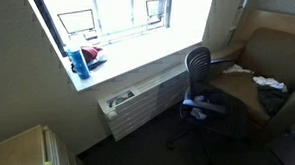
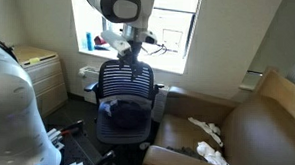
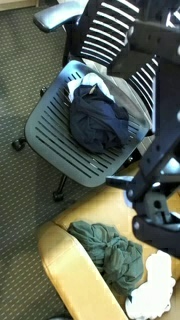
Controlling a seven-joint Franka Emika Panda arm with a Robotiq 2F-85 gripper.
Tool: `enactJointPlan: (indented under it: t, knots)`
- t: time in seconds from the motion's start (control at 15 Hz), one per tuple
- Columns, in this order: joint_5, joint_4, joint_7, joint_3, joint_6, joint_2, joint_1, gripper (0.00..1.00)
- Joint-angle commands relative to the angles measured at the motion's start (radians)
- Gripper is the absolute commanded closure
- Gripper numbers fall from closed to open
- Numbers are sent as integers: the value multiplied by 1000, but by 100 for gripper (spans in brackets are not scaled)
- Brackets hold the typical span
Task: Remove the black clothing from the chair and place it on the sofa
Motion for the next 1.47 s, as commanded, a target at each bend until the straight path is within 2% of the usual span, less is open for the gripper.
enactJointPlan:
  t: [0.0, 0.13, 0.2, 0.4, 0.47, 0.6, 0.8, 0.87, 1.07, 1.2, 1.4]
  knots:
    - [13, 2, -11, 24, -4, 2, -24, 0]
    - [13, 2, -11, 24, -4, 2, -24, 0]
    - [17, 69, -39, 38, -33, 86, 15, 0]
    - [-47, 194, 43, 169, -53, 220, 61, 0]
    - [-105, 226, 93, 212, -24, 258, 49, 0]
    - [-239, 269, 100, 240, 7, 322, 26, 0]
    - [-325, 225, 70, 189, -2, 321, -13, 0]
    - [-289, 242, 110, 221, 0, 322, 22, 0]
    - [-309, 237, 76, 186, 0, 334, -14, 0]
    - [-314, 193, 160, 177, 77, 361, -33, 0]
    - [-249, 126, 287, 155, 295, 474, -50, 0]
